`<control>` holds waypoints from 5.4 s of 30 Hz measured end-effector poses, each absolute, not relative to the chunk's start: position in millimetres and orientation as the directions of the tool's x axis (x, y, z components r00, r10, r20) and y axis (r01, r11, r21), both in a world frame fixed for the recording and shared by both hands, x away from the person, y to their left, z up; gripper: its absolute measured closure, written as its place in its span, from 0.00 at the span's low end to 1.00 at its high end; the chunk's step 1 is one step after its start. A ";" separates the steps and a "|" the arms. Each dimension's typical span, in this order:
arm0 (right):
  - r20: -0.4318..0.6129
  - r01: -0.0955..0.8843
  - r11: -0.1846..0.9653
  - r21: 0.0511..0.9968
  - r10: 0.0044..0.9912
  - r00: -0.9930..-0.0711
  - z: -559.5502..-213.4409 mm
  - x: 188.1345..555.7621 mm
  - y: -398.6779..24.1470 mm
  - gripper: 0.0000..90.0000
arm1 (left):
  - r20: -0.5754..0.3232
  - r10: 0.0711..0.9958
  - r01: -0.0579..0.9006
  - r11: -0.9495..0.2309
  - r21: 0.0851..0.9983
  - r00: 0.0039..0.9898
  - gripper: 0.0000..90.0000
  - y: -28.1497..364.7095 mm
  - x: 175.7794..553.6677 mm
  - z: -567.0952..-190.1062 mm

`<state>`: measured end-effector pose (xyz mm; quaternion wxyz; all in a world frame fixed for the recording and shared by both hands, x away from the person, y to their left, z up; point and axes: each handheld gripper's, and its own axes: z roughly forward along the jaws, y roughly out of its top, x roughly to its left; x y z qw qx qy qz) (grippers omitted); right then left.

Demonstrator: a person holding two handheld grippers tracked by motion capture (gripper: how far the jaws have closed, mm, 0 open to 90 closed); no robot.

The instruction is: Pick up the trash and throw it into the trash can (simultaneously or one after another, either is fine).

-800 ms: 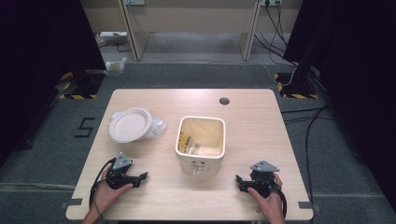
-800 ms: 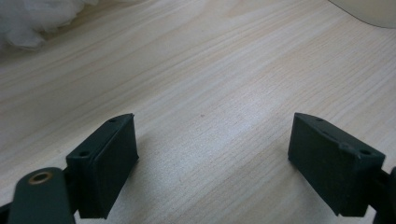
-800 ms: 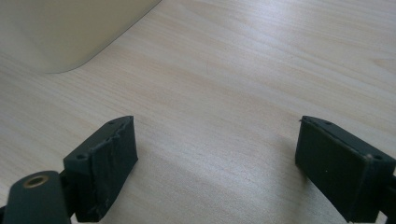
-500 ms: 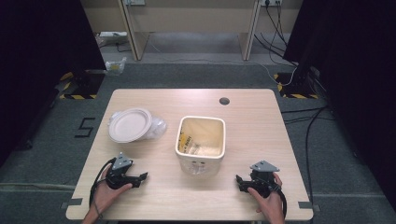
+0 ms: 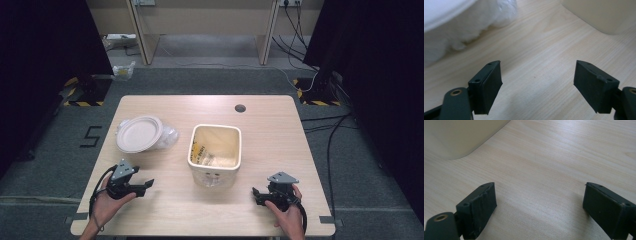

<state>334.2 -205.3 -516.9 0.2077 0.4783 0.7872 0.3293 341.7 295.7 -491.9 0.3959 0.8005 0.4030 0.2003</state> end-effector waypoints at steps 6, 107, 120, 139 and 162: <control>-0.012 0.618 0.329 0.714 0.888 -0.459 -516.9 335.7 -205.1 0.11 | 0.038 0.816 0.460 -0.362 0.810 0.576 0.28 306.6 343.7 -472.4; -0.013 0.619 0.335 0.711 0.885 -0.465 -517.3 339.2 -203.4 0.08 | 0.469 0.712 0.140 -0.615 0.776 0.523 0.92 275.9 390.3 -352.3; -0.013 0.617 0.336 0.711 0.885 -0.466 -517.3 339.3 -203.5 0.08 | 0.464 0.641 0.044 -0.613 0.789 0.611 0.92 243.8 371.6 -326.3; -0.011 0.618 0.335 0.711 0.885 -0.466 -517.3 339.1 -203.5 0.08 | 0.491 0.525 -0.081 -0.622 0.779 0.695 0.92 192.0 352.0 -298.1; -0.013 0.618 0.336 0.711 0.885 -0.465 -517.1 339.1 -203.5 0.08 | 0.497 0.410 -0.177 -0.608 0.774 0.765 0.92 132.5 331.9 -289.7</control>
